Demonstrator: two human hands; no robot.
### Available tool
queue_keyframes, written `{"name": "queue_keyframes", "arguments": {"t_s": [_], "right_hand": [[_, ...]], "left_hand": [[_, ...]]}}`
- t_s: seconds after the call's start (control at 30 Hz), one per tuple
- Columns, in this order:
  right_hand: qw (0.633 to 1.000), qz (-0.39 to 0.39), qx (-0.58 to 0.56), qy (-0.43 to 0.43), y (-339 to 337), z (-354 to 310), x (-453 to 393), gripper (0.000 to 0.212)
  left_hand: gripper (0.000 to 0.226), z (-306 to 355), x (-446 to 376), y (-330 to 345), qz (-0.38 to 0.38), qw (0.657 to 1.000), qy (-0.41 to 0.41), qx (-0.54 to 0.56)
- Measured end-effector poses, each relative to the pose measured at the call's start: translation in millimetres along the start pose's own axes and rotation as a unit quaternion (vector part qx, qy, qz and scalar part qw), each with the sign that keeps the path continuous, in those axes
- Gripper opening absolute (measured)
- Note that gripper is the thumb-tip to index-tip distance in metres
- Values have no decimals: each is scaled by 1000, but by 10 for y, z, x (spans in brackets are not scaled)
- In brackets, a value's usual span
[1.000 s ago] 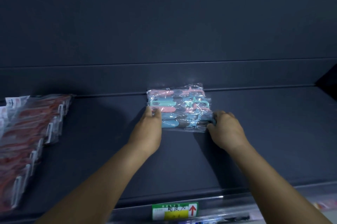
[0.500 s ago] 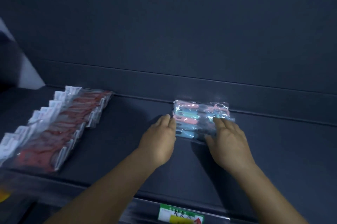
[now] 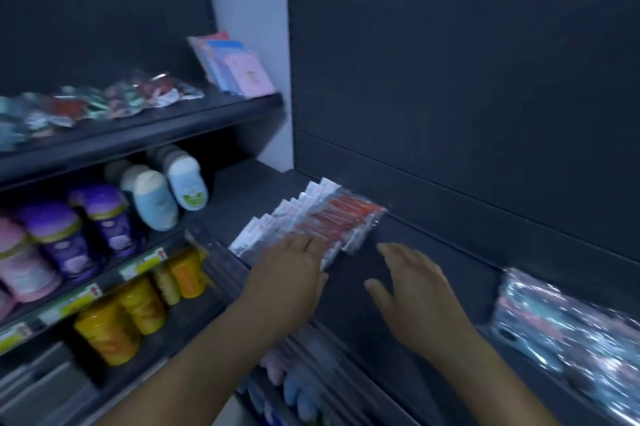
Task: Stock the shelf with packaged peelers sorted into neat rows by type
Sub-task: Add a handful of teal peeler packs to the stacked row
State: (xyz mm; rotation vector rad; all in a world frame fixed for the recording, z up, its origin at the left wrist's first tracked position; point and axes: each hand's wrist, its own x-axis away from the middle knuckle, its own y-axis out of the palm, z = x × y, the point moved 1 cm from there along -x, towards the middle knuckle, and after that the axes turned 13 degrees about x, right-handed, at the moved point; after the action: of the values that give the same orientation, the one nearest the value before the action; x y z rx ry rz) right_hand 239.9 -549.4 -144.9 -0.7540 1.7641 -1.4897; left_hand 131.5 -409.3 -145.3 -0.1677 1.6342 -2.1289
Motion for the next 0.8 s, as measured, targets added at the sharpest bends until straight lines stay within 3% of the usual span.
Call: {"name": "queue_keyframes", "arguments": {"t_s": [0.07, 0.17, 0.23, 0.47, 0.63, 0.8], "right_hand": [[999, 14, -9, -42, 13, -365, -214, 53], [995, 38, -23, -94, 14, -983, -525, 49], [992, 46, -33, -114, 5, -1410, -688, 52], [982, 52, -73, -164, -55, -2740, -1167, 54], [975, 68, -96, -188, -112, -3396, -1459, 51], [969, 76, -94, -215, -160, -3869, -1820, 54]], "left_hand": [[40, -351, 124, -217, 58, 998, -6, -14], [53, -825, 315, -547, 43, 998, -55, -8], [56, -1195, 428, -755, 85, 993, -67, -40], [43, -2260, 811, -1475, 155, 980, -112, -48], [56, -2795, 951, -1840, 187, 972, -137, -35], [54, -3175, 924, -2111, 222, 958, -178, -21]]}}
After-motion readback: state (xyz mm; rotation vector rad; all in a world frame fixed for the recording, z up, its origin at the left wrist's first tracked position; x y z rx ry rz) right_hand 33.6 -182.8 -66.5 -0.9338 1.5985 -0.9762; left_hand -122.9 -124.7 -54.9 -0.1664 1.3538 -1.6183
